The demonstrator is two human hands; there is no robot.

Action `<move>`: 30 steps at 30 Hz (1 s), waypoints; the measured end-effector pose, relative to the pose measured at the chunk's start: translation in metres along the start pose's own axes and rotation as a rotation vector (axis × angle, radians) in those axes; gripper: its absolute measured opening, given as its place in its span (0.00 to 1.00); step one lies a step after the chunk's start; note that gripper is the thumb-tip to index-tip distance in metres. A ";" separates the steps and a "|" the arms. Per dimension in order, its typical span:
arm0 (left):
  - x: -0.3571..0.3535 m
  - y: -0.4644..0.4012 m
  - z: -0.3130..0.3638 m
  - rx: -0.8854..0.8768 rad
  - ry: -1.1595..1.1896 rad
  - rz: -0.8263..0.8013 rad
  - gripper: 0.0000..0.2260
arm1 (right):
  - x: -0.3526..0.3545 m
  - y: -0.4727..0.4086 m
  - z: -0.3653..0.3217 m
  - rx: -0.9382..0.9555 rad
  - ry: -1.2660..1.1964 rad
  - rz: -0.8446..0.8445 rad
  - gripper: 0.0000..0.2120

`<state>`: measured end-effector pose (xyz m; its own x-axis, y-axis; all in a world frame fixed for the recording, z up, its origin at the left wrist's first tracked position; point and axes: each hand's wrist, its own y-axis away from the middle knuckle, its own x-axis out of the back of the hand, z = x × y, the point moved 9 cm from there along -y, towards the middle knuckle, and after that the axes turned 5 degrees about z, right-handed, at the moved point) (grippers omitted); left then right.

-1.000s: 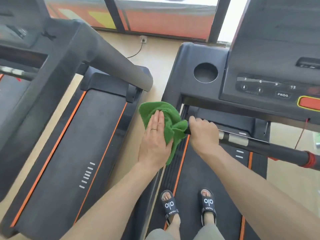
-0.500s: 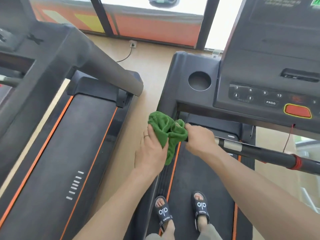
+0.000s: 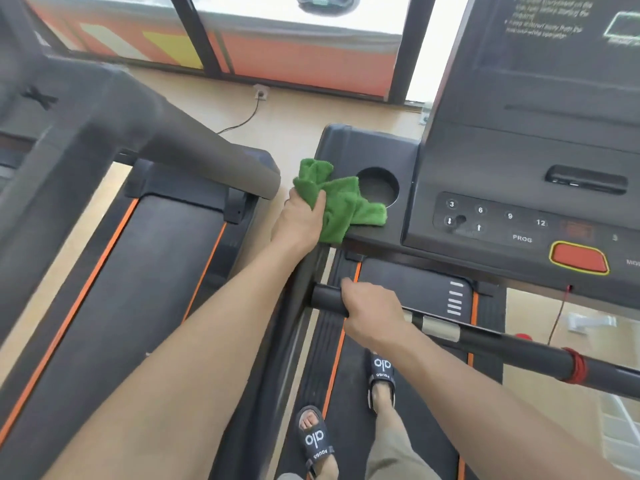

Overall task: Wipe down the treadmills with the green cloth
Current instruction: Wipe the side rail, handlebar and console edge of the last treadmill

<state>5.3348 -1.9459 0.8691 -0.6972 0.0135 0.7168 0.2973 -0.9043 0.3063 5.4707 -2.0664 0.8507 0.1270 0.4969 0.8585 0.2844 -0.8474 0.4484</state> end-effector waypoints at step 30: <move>-0.010 -0.036 0.055 -0.348 -0.286 -0.063 0.38 | 0.093 -0.085 0.022 0.125 0.288 0.103 0.45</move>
<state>5.3671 -1.8898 0.8858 -0.4846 0.1464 0.8624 -0.0115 -0.9869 0.1611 5.4791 -1.9444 0.8874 -0.1078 0.3213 0.9408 0.4004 -0.8522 0.3369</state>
